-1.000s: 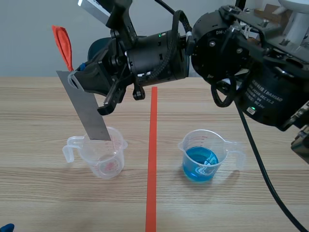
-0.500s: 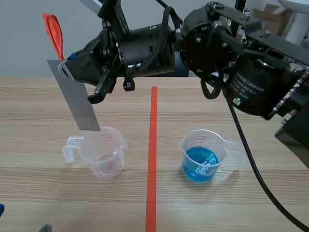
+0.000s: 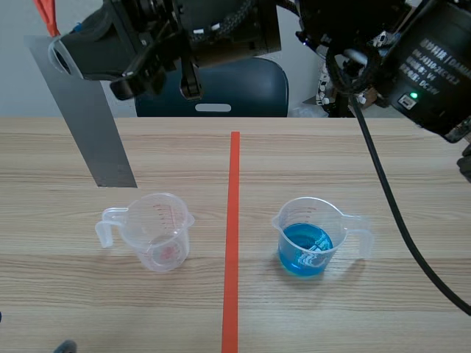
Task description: Do the redox reaction experiment. move the plate over the left beaker
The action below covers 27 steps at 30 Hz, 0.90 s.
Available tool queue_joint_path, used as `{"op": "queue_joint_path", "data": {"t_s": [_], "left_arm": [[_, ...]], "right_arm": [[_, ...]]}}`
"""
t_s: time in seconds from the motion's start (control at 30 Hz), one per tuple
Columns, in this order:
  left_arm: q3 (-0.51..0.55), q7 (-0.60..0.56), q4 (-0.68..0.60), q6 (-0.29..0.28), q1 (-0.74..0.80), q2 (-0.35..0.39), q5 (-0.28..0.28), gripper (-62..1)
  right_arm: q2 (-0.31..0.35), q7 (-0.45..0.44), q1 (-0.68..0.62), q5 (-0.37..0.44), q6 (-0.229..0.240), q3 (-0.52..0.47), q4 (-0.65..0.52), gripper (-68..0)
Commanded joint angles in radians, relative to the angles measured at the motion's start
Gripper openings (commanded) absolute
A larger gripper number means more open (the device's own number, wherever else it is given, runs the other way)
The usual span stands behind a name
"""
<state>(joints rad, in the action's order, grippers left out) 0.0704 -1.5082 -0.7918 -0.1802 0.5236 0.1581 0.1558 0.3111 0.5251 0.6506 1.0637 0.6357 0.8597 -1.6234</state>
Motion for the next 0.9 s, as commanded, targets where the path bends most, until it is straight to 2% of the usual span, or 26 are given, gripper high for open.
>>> {"op": "queue_joint_path", "data": {"t_s": [0.0,0.07,0.2,0.57,0.67,0.87], "left_arm": [[-0.003,-0.046,-0.006,0.001,0.014,0.003,-0.002,-8.0],[-0.003,-0.046,-0.006,0.001,0.014,0.003,-0.002,-7.9],[-0.003,-0.046,-0.006,0.001,0.014,0.004,-0.003,-8.0],[-0.003,-0.046,-0.006,0.001,0.014,0.004,-0.003,-7.9],[-0.003,-0.046,-0.006,0.001,0.013,0.004,-0.003,-5.0],[-0.003,-0.046,-0.006,0.001,0.013,0.004,-0.003,-4.9]], "right_arm": [[0.001,-0.015,0.023,0.01,-0.013,-0.003,-0.01,-66.9],[0.002,-0.01,0.023,0.01,-0.048,-0.003,-0.013,-66.9],[-0.001,-0.01,0.023,-0.001,-0.078,-0.003,-0.013,-66.9],[-0.001,0.015,0.023,-0.001,-0.098,-0.008,-0.013,-66.9],[-0.001,0.015,0.023,-0.001,-0.098,-0.016,-0.013,-66.9],[-0.001,0.01,0.023,0.0,-0.098,-0.045,-0.013,-66.9]]}}
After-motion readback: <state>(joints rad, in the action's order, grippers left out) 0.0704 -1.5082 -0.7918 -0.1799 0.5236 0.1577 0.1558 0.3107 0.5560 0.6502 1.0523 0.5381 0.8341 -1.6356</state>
